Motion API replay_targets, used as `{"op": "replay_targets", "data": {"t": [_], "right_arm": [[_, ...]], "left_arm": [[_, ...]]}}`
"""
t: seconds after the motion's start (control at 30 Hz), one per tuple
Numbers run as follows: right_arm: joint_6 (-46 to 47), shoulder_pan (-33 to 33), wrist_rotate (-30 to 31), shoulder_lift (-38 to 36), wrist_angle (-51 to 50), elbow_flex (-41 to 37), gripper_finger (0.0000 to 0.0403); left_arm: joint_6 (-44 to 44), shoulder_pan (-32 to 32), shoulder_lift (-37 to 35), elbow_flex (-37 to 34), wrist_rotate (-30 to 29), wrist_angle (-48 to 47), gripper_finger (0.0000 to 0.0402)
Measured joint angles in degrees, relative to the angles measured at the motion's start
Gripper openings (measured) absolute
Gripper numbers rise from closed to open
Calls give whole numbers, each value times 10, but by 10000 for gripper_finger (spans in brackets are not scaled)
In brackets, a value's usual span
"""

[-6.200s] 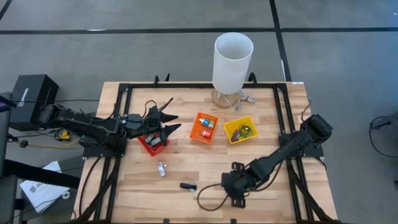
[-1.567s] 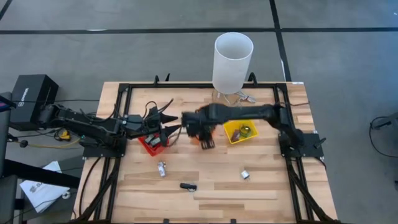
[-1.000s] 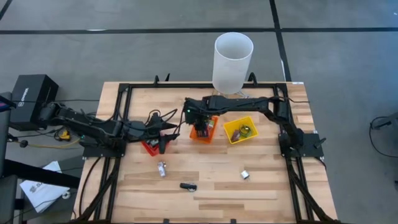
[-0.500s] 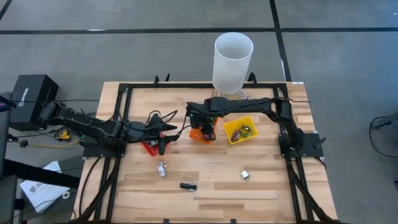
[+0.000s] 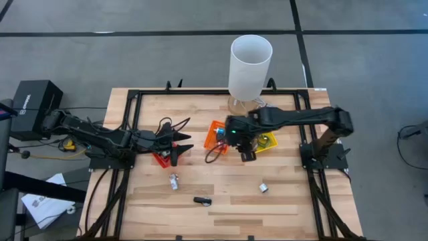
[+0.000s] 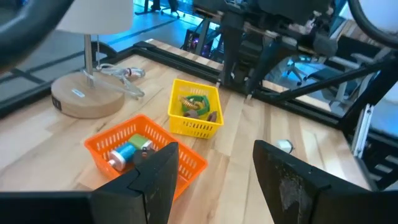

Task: Pick & Place Office items
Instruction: Put the black wrist watch into the yellow bin

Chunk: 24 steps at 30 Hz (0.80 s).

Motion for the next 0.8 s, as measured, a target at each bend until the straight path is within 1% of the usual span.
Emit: {"op": "replay_targets", "data": {"t": [0.17, 0.23, 0.3, 0.37, 0.43, 0.5, 0.57, 0.67, 0.73, 0.8], "right_arm": [[45, 20, 0, -76, 160, -157, 152], [62, 31, 0, -92, 191, -200, 152], [80, 42, 0, -101, 219, -227, 153], [103, 53, 0, -103, 250, -243, 153], [123, 63, 0, -99, 308, -253, 152], [135, 70, 0, -88, 370, -258, 152], [134, 77, 0, -69, 399, -260, 153], [124, 79, 0, -39, 431, -252, 153], [143, 79, 0, -15, 451, -243, 152], [151, 78, -2, 10, 435, -230, 151]], "left_arm": [[-32, 0, 0, 0, 0, 0, 204], [-33, 0, 0, 0, 0, 0, 204], [-33, 0, 0, 0, 0, 0, 204], [-32, 1, 0, 0, 0, 0, 204], [-32, 1, 0, 0, 0, -1, 204], [-26, 1, 0, 0, 0, -1, 204], [-12, 0, 0, 0, 5, -1, 204], [-14, -1, 0, 0, 48, 0, 204], [-18, -1, 0, 0, 72, 1, 204], [-19, -3, 0, 0, 81, 3, 204]]}}
